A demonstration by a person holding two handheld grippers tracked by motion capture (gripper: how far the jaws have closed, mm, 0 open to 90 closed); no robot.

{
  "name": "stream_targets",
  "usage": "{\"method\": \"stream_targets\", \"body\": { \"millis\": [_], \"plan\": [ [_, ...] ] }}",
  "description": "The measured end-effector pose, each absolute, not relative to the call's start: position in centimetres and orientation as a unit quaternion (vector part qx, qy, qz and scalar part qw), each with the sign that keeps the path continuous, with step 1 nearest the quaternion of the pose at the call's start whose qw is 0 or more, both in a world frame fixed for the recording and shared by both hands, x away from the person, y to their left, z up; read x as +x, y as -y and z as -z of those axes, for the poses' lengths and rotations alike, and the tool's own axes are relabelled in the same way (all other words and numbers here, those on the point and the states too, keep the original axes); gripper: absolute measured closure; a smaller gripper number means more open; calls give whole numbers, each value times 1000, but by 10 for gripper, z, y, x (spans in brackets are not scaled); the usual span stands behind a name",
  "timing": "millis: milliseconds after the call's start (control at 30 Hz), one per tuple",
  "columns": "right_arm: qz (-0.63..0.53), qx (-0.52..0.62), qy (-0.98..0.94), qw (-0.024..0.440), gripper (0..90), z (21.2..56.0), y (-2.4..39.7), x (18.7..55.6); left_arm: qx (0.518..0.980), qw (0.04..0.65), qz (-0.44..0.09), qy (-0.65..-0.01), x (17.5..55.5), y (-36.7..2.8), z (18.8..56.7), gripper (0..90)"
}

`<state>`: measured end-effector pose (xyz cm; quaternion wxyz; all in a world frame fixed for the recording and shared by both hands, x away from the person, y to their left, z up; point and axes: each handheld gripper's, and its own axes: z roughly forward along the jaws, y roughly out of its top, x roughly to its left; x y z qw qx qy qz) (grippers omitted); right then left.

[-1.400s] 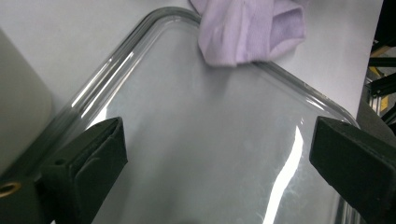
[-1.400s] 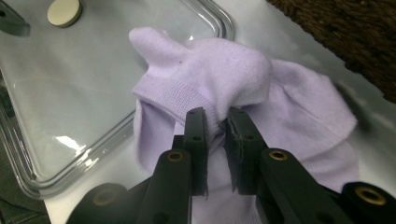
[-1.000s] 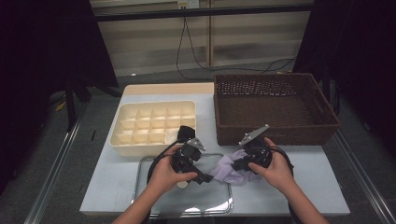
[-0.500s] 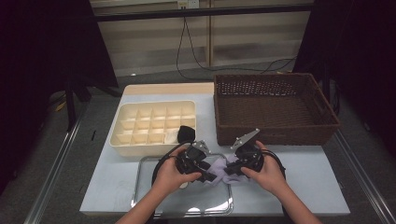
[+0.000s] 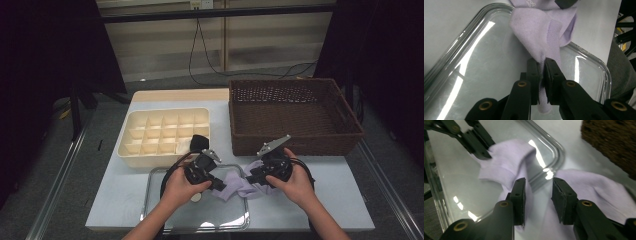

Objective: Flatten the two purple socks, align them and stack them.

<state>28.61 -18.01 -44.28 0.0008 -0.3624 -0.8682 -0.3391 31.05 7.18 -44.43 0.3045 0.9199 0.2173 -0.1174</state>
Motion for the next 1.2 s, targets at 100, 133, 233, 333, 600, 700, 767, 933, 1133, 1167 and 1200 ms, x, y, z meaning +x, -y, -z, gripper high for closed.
{"method": "stream_targets", "body": {
  "millis": [100,133,233,333,600,700,767,933,1133,1167,1200],
  "plan": [
    [339,-367,866,0,644,444,183,287,925,297,117,-204,313,-74,442,832],
    [338,-368,866,-2,647,444,184,287,920,304,121,-214,312,-74,442,832],
    [334,-369,867,-2,650,445,184,288,924,301,117,-207,313,-75,441,832],
    [335,-367,868,5,638,447,181,287,918,310,118,-216,312,-74,441,832],
    [344,-342,874,25,599,449,162,282,917,318,118,-211,312,-74,439,828],
    [339,-340,877,31,596,454,154,280,910,326,120,-224,310,-75,440,826],
    [335,-335,880,32,598,457,148,280,911,328,122,-217,310,-76,439,824],
    [328,-327,885,42,756,460,141,278,909,335,121,-218,311,-76,436,823],
    [328,-332,884,29,845,455,150,280,899,351,131,-228,311,-78,433,826],
    [330,-337,882,19,846,452,154,280,894,360,131,-231,311,-77,433,826],
    [333,-340,880,8,846,448,159,281,894,361,131,-231,311,-77,432,827]
  ]
}}
